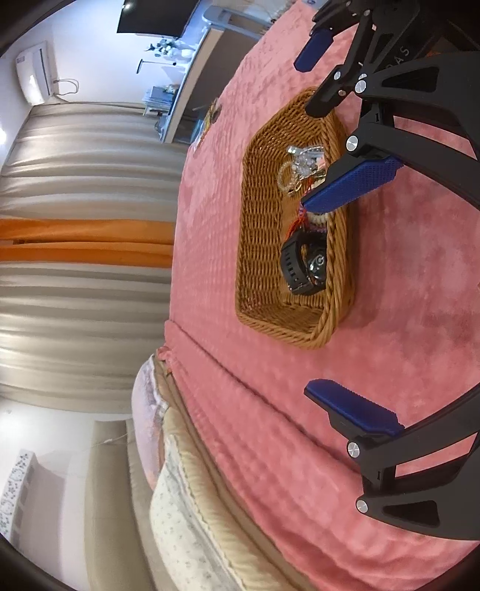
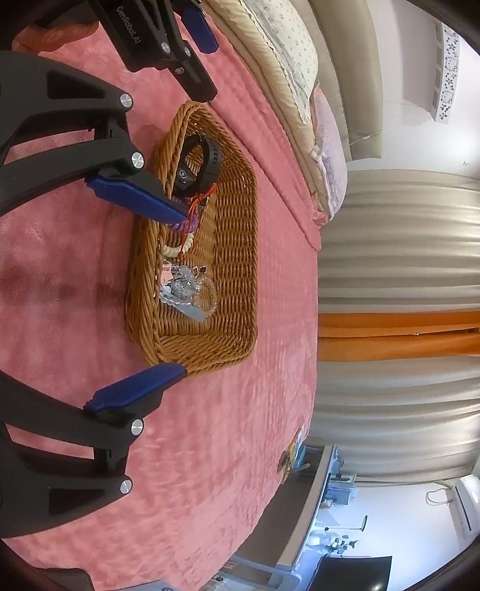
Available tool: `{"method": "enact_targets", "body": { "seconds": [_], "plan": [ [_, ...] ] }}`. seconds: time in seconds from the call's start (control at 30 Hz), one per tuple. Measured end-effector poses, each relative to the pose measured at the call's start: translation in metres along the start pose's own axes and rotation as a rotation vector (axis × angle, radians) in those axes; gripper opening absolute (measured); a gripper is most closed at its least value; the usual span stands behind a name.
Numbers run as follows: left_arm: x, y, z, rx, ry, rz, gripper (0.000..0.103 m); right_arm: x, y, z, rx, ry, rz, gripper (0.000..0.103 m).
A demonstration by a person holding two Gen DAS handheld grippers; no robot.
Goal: Organize jewelry
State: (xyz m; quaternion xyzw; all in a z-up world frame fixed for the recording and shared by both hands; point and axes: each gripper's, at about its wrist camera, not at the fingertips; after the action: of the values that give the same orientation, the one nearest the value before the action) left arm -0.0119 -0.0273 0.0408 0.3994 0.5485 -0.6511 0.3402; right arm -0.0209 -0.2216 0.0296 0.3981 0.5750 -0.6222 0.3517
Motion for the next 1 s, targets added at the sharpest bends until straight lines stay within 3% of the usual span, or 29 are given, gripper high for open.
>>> {"method": "enact_targets", "body": {
  "seconds": [0.33,1.0],
  "plan": [
    [0.0022,-0.0014,0.0033,-0.034,0.023,0.028,0.089,-0.0007,-0.0044,-0.0061,0.014,-0.026,0.029,0.074],
    [-0.0009,-0.0065,0.0009,-0.033,0.025,0.057,0.089,-0.0016,-0.0025,-0.0036,0.016,-0.007,0.029,0.078]
  ]
}}
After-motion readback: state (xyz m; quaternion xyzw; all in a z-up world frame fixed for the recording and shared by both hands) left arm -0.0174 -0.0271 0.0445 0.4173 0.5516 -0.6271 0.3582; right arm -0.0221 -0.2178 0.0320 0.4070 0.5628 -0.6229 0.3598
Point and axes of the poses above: each gripper's, at about its wrist camera, not at the fingertips, and y roughly the way its jaws point, z to its right, x to its underside, and after that the axes turned 3 degrees about x, right-handed
